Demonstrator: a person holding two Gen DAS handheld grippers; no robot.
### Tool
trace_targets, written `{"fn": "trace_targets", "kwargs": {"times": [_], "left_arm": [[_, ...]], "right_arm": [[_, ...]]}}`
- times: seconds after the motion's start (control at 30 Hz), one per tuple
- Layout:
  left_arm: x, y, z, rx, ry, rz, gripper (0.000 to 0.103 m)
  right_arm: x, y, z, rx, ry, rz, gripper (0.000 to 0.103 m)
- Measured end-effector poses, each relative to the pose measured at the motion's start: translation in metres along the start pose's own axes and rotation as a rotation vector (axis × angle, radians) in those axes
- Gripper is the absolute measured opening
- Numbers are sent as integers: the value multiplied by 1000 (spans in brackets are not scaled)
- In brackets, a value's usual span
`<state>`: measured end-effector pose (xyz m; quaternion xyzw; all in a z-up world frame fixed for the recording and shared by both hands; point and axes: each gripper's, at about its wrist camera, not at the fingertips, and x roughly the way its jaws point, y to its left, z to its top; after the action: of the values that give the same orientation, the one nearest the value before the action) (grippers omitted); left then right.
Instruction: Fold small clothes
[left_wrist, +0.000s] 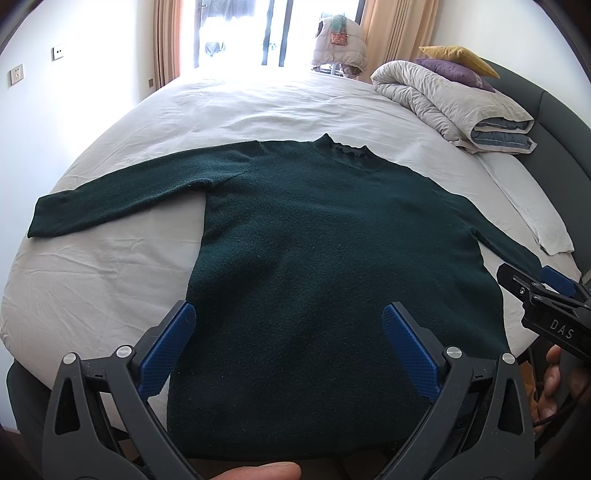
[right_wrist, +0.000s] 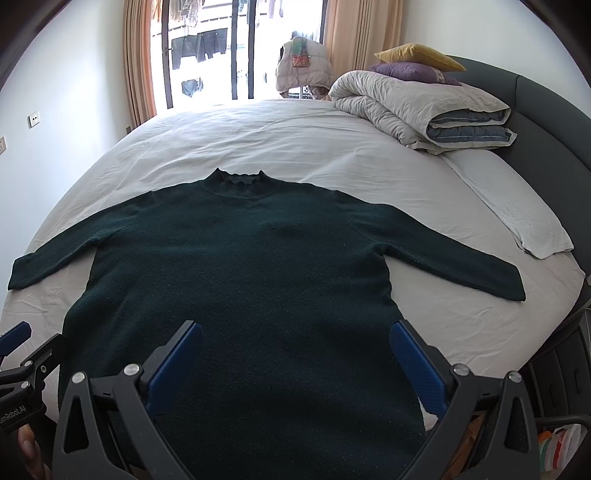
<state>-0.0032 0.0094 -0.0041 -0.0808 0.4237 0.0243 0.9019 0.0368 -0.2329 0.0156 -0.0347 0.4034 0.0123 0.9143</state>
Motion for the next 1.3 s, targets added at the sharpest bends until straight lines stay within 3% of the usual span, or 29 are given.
{"fn": "trace_targets", "kwargs": {"times": [1.03, 1.17, 1.3], "left_arm": [[1, 6, -2, -18, -7, -34, 103], [6, 27, 1, -55, -8, -67, 103], [14, 75, 10, -149, -41, -104, 103]], "right_arm": [[0, 0, -4, -2, 7, 1, 103], [0, 1, -9, -1, 6, 11, 103], [3, -3, -11, 23, 12, 55, 103]]}}
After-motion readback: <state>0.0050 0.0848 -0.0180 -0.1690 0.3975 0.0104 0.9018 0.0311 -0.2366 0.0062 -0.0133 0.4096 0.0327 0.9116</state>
